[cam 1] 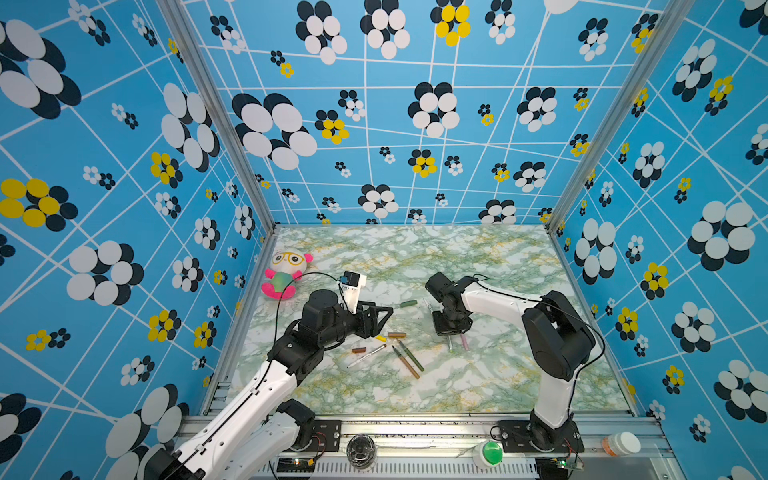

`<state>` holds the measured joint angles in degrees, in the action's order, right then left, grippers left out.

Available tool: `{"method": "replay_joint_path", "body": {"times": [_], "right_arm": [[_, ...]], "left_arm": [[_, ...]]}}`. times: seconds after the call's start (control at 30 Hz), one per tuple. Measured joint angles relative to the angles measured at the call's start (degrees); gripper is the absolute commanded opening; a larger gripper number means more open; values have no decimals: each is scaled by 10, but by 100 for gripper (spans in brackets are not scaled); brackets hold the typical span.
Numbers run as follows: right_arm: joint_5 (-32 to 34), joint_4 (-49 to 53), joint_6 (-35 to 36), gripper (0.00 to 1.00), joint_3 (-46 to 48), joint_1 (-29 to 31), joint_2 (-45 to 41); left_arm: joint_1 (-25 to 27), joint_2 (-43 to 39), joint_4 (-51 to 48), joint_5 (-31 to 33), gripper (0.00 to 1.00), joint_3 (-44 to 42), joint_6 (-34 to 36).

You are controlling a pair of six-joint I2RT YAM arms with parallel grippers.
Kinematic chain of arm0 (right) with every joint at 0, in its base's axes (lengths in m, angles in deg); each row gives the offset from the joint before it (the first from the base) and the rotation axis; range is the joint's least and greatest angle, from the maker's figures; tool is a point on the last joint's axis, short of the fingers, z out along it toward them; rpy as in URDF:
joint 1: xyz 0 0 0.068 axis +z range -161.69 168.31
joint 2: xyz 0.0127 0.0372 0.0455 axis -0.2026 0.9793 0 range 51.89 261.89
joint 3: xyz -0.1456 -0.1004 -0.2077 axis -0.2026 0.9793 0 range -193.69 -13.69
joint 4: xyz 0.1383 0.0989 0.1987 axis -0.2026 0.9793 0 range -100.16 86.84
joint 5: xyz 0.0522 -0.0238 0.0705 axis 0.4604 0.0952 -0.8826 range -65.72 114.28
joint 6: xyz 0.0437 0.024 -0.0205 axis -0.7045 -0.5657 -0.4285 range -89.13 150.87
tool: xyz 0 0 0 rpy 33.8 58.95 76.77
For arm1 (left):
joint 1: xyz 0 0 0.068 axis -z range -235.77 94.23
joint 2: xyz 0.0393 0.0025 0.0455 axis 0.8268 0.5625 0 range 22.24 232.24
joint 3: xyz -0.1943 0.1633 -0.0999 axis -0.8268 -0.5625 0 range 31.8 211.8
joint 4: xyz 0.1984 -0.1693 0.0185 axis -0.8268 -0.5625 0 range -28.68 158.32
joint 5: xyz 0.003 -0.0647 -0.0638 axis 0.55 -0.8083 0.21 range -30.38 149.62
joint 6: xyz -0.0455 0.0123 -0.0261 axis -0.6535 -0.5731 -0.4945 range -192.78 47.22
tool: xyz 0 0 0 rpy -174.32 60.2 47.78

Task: Insert the pens into the pen caps
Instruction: 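Carry the capped marker with the right gripper and lower it onto the table, then open the right gripper to release the capped marker and lift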

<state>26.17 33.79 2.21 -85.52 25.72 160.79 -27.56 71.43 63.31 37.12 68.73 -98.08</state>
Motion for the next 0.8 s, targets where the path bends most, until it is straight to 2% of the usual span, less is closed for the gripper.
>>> {"method": "replay_joint_path", "body": {"times": [0.2,0.53,0.8], "right_arm": [[7,0,-3,19,0,0,1],[9,0,-5,22,0,0,1],[10,0,-7,30,0,0,-6]], "left_arm": [[0,0,-3,0,71,0,0],[0,0,-8,0,71,4,0],[0,-3,-11,1,72,4,0]]}}
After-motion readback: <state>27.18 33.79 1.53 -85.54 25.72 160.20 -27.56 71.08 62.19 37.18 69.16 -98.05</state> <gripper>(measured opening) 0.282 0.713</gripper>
